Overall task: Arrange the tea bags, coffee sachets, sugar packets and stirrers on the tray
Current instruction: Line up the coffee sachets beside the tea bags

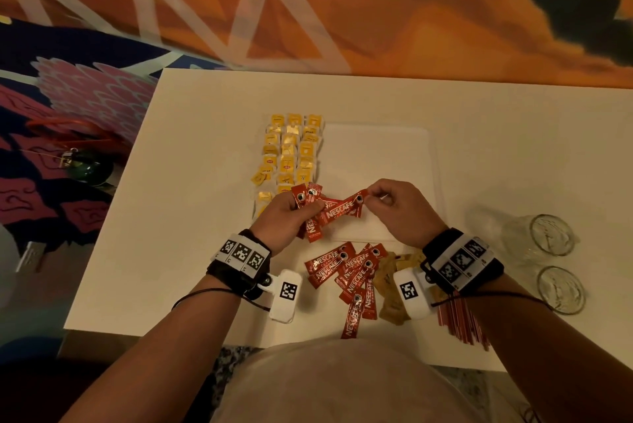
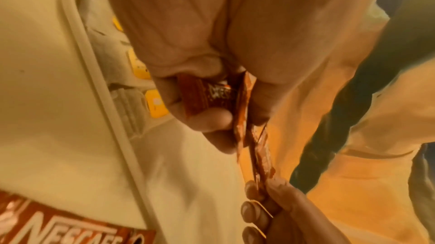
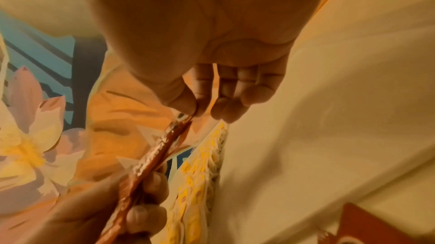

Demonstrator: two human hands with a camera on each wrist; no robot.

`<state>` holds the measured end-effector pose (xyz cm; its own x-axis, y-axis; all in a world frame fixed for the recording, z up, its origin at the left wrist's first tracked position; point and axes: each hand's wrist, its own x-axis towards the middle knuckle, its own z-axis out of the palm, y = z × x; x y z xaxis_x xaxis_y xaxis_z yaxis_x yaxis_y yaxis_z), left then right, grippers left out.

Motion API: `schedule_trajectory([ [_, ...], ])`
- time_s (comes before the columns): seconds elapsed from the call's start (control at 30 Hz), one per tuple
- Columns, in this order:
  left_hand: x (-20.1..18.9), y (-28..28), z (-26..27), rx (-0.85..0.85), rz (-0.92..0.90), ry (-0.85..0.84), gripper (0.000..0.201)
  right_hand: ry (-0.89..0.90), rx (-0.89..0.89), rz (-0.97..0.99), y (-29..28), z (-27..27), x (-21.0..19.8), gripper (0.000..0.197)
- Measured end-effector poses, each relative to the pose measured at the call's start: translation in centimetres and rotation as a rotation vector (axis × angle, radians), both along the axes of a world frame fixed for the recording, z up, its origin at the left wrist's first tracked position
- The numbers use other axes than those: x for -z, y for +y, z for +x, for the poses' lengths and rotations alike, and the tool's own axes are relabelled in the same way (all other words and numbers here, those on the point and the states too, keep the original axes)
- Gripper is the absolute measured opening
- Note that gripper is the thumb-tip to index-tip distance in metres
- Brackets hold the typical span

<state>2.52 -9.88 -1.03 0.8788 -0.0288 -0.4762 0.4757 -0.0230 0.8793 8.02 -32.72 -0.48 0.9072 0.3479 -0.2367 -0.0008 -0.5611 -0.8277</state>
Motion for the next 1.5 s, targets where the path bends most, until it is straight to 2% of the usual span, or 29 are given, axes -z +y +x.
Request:
schedule_trajectory([
  [0.13,-0.2,1.2,0.8,-0.083,0.035,0.004,0.013,0.044,0.131,0.016,0.0,2.6,0.0,0.014],
  [0.3,-0.3,2.4,2.2,-0.136,-0.011,0.047,0.014,0.094,0.239,-0.011,1.1,6.7,0.0,0.021],
  [0.57,-0.8,2.9,3.6,-0.190,-0.029,0.070,0.019,0.269,0.430,-0.013,3.7,13.6,3.0,0.027],
  [0.73,-0.5,3.3,3.5,-0.169,-0.013,0.047,0.019,0.313,0.455,-0.081,4.7,15.8,4.3,0.030],
  [0.87,-0.4,3.5,3.4,-0.162,-0.010,0.028,0.017,0.365,0.470,-0.080,5.6,16.8,4.3,0.020],
  [1.07,-0.2,3.4,3.3,-0.163,0.008,0.014,0.015,0.329,0.460,-0.135,5.6,16.8,4.8,0.031],
  [1.27,0.1,3.3,3.4,-0.157,0.053,0.009,0.014,0.323,0.475,-0.171,5.7,16.6,4.9,0.031],
  [1.5,0.3,3.5,3.4,-0.155,0.083,-0.005,0.013,0.312,0.448,-0.208,5.5,16.2,4.9,0.041],
])
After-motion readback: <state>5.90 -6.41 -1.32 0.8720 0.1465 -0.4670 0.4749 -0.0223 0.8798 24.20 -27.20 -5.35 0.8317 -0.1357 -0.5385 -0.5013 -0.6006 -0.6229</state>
